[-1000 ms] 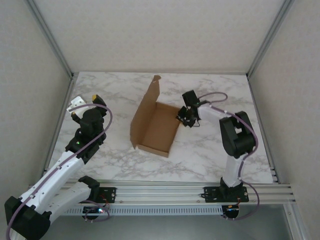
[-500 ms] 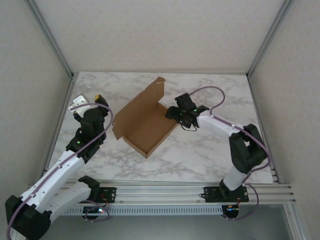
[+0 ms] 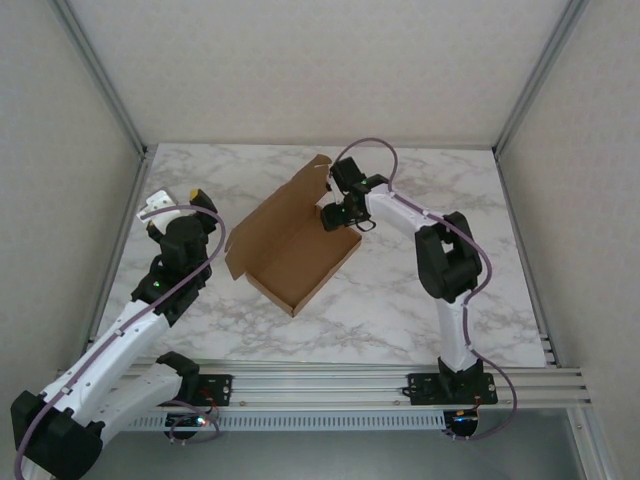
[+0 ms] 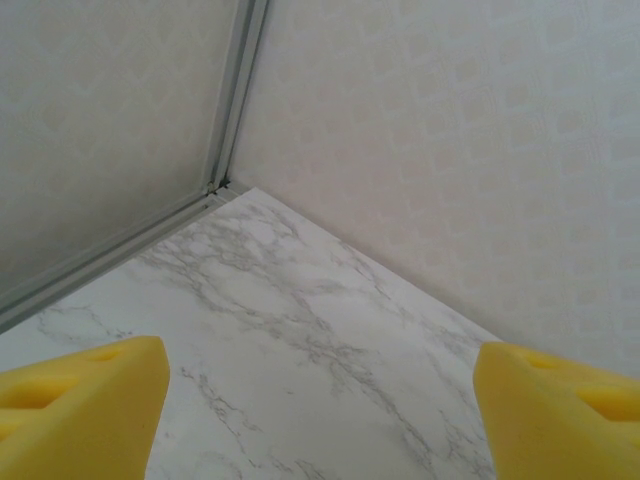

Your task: Fold the paper box

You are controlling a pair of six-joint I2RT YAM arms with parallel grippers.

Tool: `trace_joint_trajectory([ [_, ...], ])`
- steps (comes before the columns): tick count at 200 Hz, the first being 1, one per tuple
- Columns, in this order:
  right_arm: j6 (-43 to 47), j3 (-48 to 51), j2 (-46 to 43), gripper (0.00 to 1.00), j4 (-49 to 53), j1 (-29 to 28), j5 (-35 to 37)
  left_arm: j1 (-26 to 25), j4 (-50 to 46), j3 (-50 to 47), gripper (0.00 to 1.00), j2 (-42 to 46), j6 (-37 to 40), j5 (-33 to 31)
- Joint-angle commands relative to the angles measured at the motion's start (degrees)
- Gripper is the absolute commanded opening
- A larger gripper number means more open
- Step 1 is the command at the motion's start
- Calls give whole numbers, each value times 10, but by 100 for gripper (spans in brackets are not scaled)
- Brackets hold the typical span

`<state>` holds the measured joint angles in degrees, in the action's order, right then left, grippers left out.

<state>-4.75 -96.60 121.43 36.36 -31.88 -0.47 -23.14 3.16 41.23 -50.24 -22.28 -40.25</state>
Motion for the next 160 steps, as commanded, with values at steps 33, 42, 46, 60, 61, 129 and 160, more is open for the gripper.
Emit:
trace_joint_trajectory([
  [33, 15, -19, 36, 36, 32, 1, 41, 5, 8, -7, 80, 4, 7, 7],
  [42, 15, -13, 35, 27, 30, 1, 59, 5, 9, -7, 80, 5, 6, 9],
  [46, 14, -10, 33, 23, 28, 1, 67, 6, 9, -7, 80, 3, 6, 9],
  [60, 10, 3, 24, 13, 22, -2, 99, 6, 9, -6, 80, 2, 6, 9],
  [61, 10, 4, 24, 13, 21, -2, 101, 6, 9, -5, 80, 2, 6, 9],
  [129, -97, 100, -6, 13, -19, -11, 173, 5, 12, -7, 80, -9, 6, 14],
  [160, -148, 166, -60, 14, -77, -10, 129, 10, 37, -10, 85, -31, 25, 45],
])
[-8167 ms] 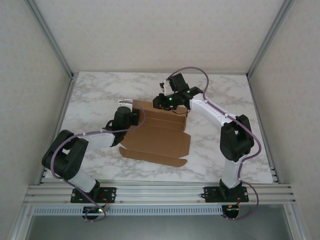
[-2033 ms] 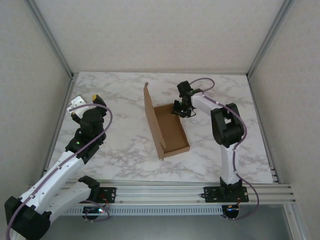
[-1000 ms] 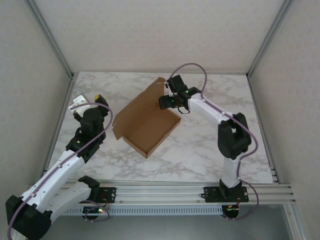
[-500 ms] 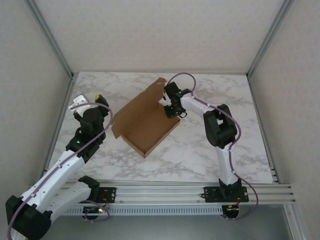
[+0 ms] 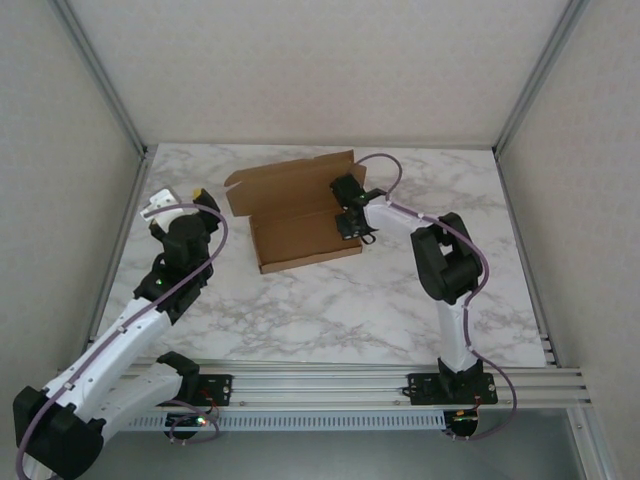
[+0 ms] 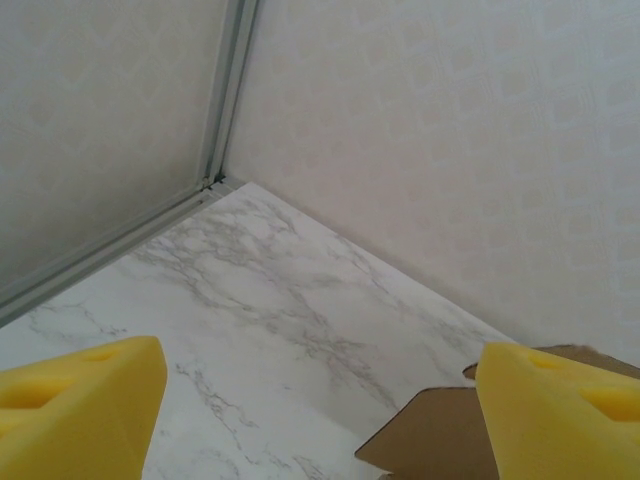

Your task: Fold the paper box

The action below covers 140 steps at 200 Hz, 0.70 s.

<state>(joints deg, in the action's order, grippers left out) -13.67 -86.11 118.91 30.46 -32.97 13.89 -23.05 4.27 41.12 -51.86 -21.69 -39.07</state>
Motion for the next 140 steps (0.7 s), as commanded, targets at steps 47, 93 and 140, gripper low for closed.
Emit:
trace_joint_trajectory([
  [47, -61, 154, -184, 74, -118, 6, -56, 18, 40, 21, 87, -33, 56, 126],
  [93, -43, 241, -394, 75, -220, 24, -57, 26, 242, -64, 85, 51, 169, 209],
  [140, 30, 264, -446, 82, -349, 32, -188, 79, 344, -90, 83, 9, 229, 354],
])
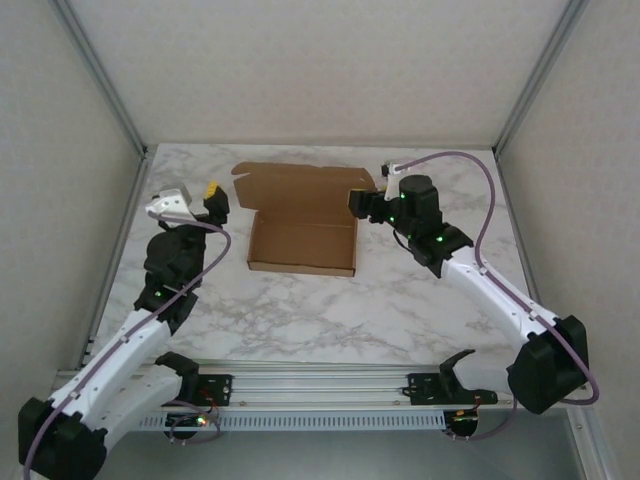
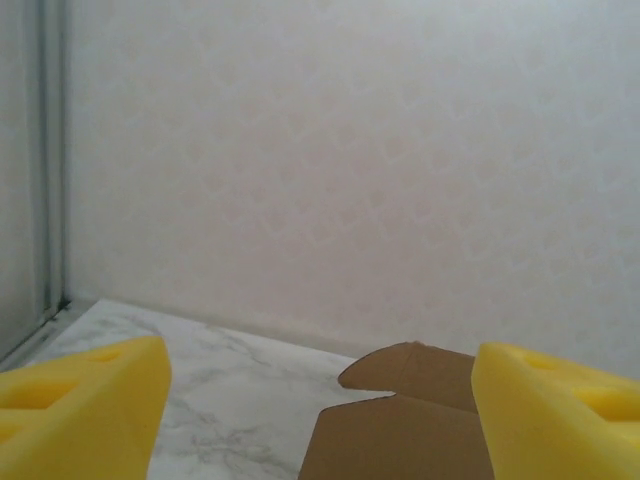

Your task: Fold the paper box

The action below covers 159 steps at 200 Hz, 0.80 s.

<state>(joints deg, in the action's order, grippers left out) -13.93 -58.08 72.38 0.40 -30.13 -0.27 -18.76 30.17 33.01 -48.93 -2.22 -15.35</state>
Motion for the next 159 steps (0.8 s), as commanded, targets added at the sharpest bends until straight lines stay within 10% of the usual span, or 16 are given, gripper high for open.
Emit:
trace_joint_trajectory([
  [1, 32, -20, 20, 82, -46, 4, -46, 38, 86, -8, 83, -22, 31, 117],
  [20, 94, -63, 38, 86, 17, 6, -46, 59, 5, 48, 92, -65, 1, 77],
  [44, 173, 12, 12, 85, -61, 26, -66, 107, 61, 0, 89, -75, 53, 251],
  [119, 293, 104, 86, 82, -235, 141, -161, 206, 147, 1, 84, -257, 116, 455],
  [159, 367, 40, 152, 78, -170, 164, -243, 251, 95, 51, 76, -345, 113, 526],
])
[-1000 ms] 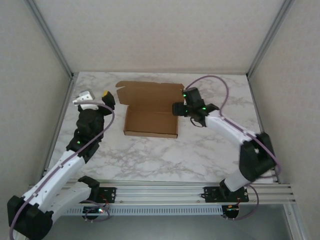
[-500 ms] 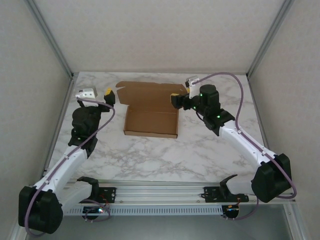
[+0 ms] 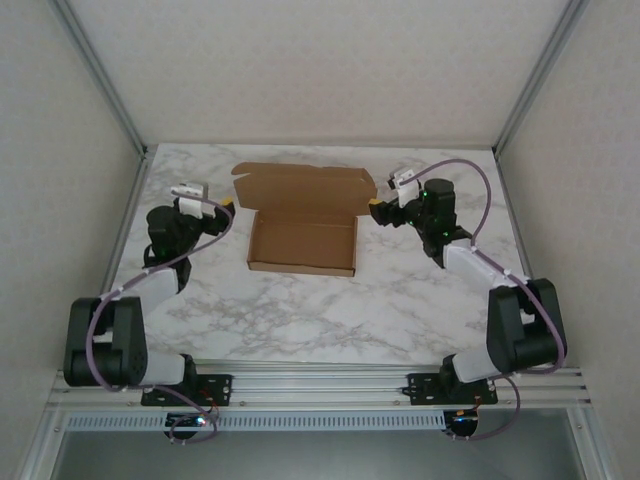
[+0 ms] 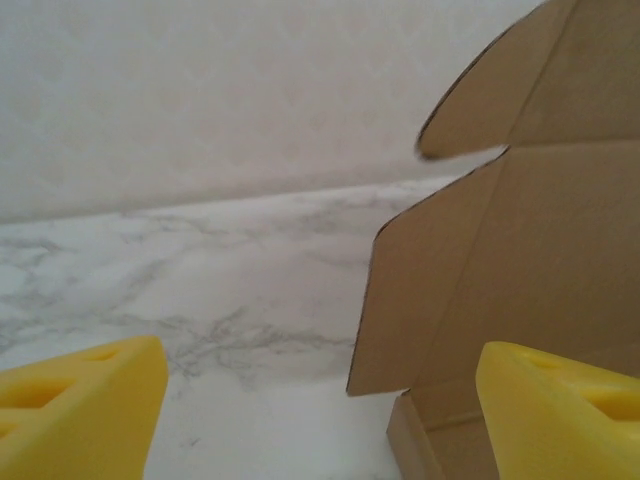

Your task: Fold the paper box

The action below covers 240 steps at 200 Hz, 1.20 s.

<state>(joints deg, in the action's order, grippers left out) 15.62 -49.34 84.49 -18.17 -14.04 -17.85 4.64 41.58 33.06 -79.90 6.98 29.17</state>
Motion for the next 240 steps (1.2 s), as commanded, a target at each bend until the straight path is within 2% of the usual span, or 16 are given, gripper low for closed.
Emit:
trace_joint_trajectory([
  [1, 73, -49, 33, 78, 18, 3, -69, 17, -22, 53, 76, -37, 22, 83],
  [24, 127, -86, 64, 76, 67, 3, -110, 17, -58, 90, 72, -79, 50, 134],
  [61, 126, -111, 97, 74, 70, 6, -138, 16, -96, 147, 71, -142, 106, 194],
  [97, 127, -129, 124, 71, 78, 6, -144, 11, -152, 205, 65, -184, 158, 225],
  [115, 129, -137, 133, 68, 87, 6, -151, 6, -174, 227, 63, -204, 184, 233],
  [159, 136, -149, 139, 53, 110, 5, -158, -9, -166, 238, 60, -219, 207, 246],
  [179, 131, -151, 141, 45, 113, 5, -162, -13, -170, 238, 54, -221, 217, 254],
  [213, 129, -152, 144, 36, 119, 0, -159, -13, -179, 239, 38, -214, 227, 263],
  [240, 127, -159, 148, 24, 132, -2, -159, -13, -179, 231, 26, -201, 233, 255],
])
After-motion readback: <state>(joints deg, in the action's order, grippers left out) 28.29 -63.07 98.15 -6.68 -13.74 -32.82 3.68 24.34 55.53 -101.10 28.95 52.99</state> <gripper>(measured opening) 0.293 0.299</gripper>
